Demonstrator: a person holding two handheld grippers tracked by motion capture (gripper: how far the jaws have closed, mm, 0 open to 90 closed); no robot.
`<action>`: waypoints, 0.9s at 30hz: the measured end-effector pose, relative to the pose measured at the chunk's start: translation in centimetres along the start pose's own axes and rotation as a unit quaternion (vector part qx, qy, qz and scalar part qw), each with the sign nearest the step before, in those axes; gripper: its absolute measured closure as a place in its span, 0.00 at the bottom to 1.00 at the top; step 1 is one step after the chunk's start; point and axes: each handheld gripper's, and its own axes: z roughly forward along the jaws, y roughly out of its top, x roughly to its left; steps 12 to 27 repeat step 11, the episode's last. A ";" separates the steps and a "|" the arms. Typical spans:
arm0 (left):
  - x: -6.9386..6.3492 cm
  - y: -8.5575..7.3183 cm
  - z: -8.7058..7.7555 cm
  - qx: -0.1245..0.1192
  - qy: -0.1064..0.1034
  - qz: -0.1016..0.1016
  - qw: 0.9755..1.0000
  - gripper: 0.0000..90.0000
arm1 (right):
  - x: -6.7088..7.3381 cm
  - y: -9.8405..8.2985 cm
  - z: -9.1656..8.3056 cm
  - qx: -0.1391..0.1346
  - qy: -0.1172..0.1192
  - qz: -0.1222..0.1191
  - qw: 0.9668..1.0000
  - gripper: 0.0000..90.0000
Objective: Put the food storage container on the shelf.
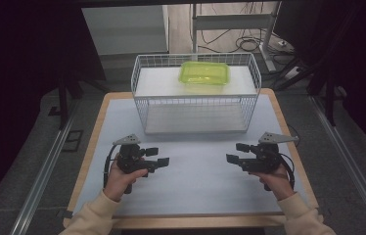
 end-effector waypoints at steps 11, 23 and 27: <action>0.4 -0.6 0.1 -0.002 0.004 -0.014 1.000 0.27 | -0.5 -0.5 -0.6 -0.008 0.001 0.001 1.000 0.32; 0.4 -0.6 0.1 -0.002 0.004 -0.014 1.000 0.27 | -0.5 -0.5 -0.6 -0.008 0.001 0.001 1.000 0.32; 0.4 -0.6 0.1 -0.002 0.004 -0.014 1.000 0.27 | -0.5 -0.5 -0.6 -0.008 0.001 0.001 1.000 0.32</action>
